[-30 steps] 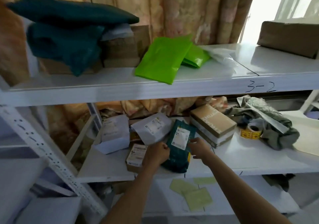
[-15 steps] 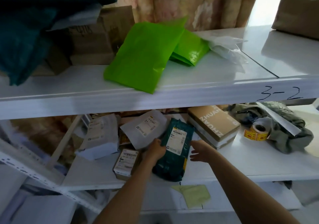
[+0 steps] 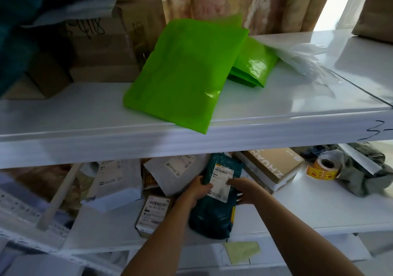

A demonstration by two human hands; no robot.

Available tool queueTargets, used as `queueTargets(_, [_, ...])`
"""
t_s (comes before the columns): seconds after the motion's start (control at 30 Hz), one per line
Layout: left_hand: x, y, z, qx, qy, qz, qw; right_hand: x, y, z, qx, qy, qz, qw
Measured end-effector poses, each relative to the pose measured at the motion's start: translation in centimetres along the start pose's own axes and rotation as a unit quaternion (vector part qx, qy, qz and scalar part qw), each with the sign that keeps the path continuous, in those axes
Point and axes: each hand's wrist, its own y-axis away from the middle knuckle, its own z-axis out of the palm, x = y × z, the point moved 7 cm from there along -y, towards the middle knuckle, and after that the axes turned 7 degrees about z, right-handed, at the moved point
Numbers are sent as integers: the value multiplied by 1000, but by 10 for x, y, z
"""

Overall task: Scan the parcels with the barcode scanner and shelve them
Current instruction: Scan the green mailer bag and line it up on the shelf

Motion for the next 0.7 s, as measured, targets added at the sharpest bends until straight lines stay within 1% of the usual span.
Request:
queueTargets(0.17, [-8,-7,-5,12,30,-12,999,-5,-11,1,3,-12,-8,1000])
queueTargets(0.27, [-9,-7,-9,11,61,-9,998,-7,-11,-2,-11,-16,-8,1000])
queueTargets(0.43, [-6,3,-7,-47,110,-9,993,-7,-5,-9,-57,-40,-40,997])
queueTargets(0.53, [-4,18,-6,-69,154,-12,986,-7,4,-7,-105,-74,-73,989])
queueTargets(0.63, [-5,35,-7,-61,223,-7,973,-6,19,4,-160,-84,-99,979])
queueTargets(0.7, [-7,50,-9,-38,250,-1,968,-6,28,14,-189,-92,-117,971])
